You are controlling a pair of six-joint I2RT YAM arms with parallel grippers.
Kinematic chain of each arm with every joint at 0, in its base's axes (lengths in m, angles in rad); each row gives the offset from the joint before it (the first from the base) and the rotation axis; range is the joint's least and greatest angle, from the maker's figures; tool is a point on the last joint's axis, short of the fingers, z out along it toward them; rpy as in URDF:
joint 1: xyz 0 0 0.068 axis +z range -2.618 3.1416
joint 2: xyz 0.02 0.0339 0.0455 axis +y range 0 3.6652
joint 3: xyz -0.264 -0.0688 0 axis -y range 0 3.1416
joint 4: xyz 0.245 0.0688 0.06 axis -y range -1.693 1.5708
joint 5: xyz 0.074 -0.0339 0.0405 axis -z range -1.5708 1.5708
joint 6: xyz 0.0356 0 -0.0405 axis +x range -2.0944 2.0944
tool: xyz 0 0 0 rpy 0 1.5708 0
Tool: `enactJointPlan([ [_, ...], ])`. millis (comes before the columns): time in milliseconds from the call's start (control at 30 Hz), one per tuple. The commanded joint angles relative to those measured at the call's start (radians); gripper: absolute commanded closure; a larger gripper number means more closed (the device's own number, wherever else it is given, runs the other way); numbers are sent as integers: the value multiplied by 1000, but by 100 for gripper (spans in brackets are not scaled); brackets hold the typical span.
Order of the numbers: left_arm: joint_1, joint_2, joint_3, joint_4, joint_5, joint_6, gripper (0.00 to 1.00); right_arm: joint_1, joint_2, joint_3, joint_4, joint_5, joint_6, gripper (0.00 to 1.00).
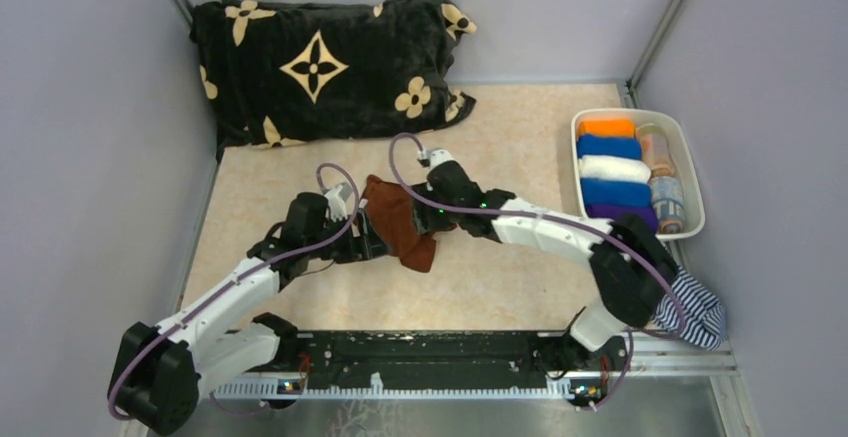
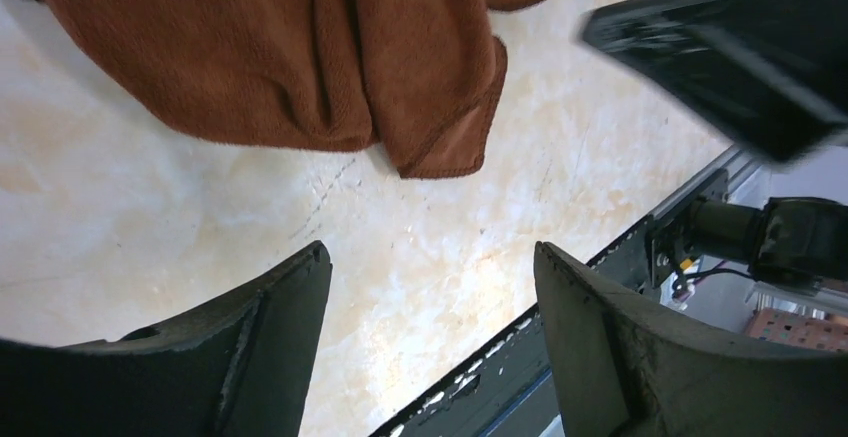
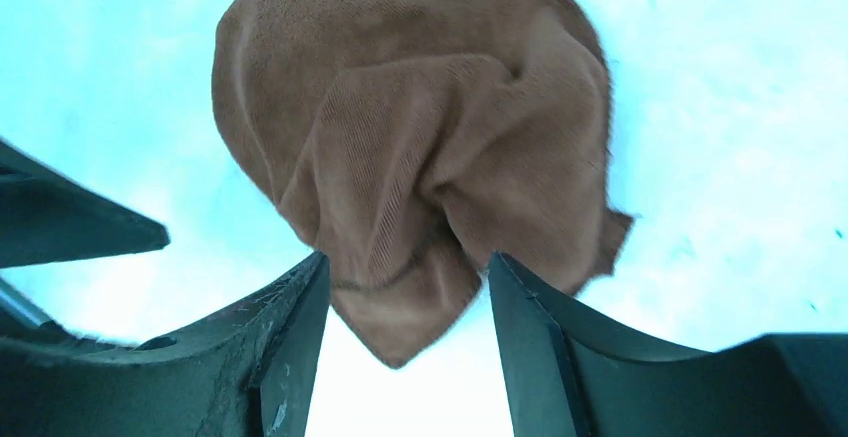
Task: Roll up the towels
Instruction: Move the towel to the center of the board, then flatten out the towel at the center of the board.
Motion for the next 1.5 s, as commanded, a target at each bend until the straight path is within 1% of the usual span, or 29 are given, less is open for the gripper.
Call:
enactJointPlan([
  [0,-84,24,-37,71,-105,-73,21,-17,-200,-166,112,31,59,41],
  [133,-180,120,-22,124,-176,-101,22,-78,-259,-302,215,-14,151,41],
  [233,-246,200,25,130,-243,-96,23,-135,-271,-386,322,-73,219,43],
  [300,-275,250,45,123,-294,-94,24,-150,-271,-417,380,-89,242,44],
  [367,-285,295,49,139,-309,-99,26,-154,-261,-430,427,-96,257,44],
  [567,-308,417,68,176,-316,-108,31,-165,-205,-473,544,-52,342,46],
  [700,-308,456,70,189,-325,-113,34,-167,-156,-465,554,-55,367,47],
  [867,-309,489,72,193,-329,-117,41,-167,-121,-470,538,-35,404,47],
  [933,-309,501,73,195,-331,-116,46,-167,-105,-467,539,-38,405,47],
  [1033,-309,517,80,195,-330,-112,56,-166,-86,-465,568,-65,407,50],
  [1100,-309,523,85,193,-334,-110,65,-167,-80,-457,570,-73,407,51],
  [1167,-309,520,88,187,-344,-106,75,-166,-84,-455,570,-70,404,55],
  [1233,-308,508,94,170,-358,-96,83,-167,-99,-451,566,-63,393,64],
  [1333,-307,477,112,118,-406,-74,92,-169,-133,-416,511,-49,356,78],
  [1400,-306,447,137,55,-470,-58,98,-177,-156,-386,463,-45,323,89],
  [1433,-303,429,156,4,-506,-45,100,-185,-169,-372,434,-46,309,95],
  [1467,-298,412,175,-34,-541,-31,100,-194,-181,-355,411,-50,295,100],
])
